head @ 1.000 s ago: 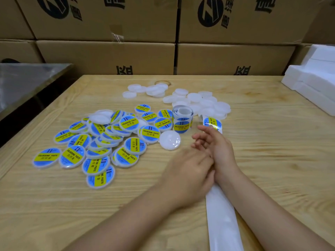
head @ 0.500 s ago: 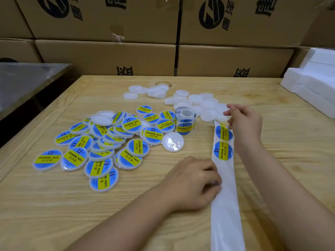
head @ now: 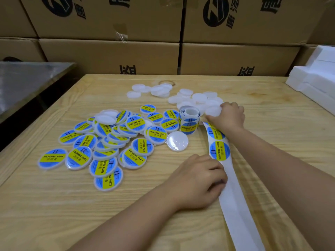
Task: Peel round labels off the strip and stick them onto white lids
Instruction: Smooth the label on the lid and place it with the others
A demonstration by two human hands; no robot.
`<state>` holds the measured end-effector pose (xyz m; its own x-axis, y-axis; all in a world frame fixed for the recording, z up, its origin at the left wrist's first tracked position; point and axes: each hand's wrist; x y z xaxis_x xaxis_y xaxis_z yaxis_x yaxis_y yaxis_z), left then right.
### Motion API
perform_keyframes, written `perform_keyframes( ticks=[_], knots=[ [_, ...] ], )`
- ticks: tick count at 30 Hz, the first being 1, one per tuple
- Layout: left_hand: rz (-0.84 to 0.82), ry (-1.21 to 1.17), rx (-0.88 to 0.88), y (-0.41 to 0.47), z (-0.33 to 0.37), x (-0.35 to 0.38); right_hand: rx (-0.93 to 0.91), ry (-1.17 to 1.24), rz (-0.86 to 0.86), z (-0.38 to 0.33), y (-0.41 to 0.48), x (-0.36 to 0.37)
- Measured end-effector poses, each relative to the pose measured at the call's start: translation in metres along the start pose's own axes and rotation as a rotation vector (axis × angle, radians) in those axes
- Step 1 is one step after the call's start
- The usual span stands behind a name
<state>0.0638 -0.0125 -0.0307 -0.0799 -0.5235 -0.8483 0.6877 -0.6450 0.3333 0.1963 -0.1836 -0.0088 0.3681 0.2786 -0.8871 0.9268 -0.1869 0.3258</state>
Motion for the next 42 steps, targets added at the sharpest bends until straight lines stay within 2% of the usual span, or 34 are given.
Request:
perform_keyframes(
  ticks=[3, 7, 9, 12, 14, 21, 24, 28, 30, 32, 37, 42],
  knots=[
    [0.038, 0.011, -0.068, 0.001, -0.002, 0.003, 0.015, 0.232, 0.16, -0.008, -0.017, -0.015],
    [0.062, 0.017, -0.09, 0.002, -0.003, 0.004, -0.2, 0.476, 0.29, -0.023, -0.063, -0.031],
    [0.075, 0.024, -0.083, 0.002, -0.003, 0.004, -0.184, 0.706, 0.207, -0.029, -0.087, -0.033],
    [0.08, 0.045, -0.06, 0.004, -0.003, 0.003, -0.078, 1.115, -0.052, -0.03, -0.106, -0.03],
    [0.068, 0.031, -0.056, 0.004, -0.004, 0.002, -0.071, 1.236, -0.118, -0.026, -0.108, -0.027],
    [0.098, 0.03, -0.147, 0.002, -0.008, 0.005, -0.062, 1.338, -0.083, -0.015, -0.11, -0.014],
    [0.152, -0.175, -0.267, 0.001, -0.006, 0.003, -0.047, 1.373, -0.079, -0.017, -0.11, -0.011],
    [0.299, -0.554, -0.584, 0.003, -0.01, -0.003, -0.099, 1.375, -0.086, -0.015, -0.11, -0.01],
    [0.403, -0.672, -0.691, 0.005, -0.012, -0.004, -0.091, 1.359, -0.073, -0.014, -0.109, -0.01],
    [0.421, -0.742, -0.756, 0.006, -0.013, -0.005, -0.066, 1.395, -0.082, -0.013, -0.109, -0.011],
    [0.367, -1.017, -0.802, 0.012, -0.019, -0.006, -0.074, 1.462, -0.198, -0.011, -0.109, -0.014],
    [0.43, -0.917, -0.766, 0.013, -0.022, -0.008, -0.159, 1.42, -0.23, -0.012, -0.109, -0.015]
  ],
)
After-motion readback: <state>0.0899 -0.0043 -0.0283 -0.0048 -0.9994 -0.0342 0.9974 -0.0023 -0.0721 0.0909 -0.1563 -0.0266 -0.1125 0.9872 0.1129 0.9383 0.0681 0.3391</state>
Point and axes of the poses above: each hand's wrist, its own y-axis towards the middle knuckle, its own x-axis out of the palm, z = x × y, and after that the axes turned 14 degrees about -x, right-handed
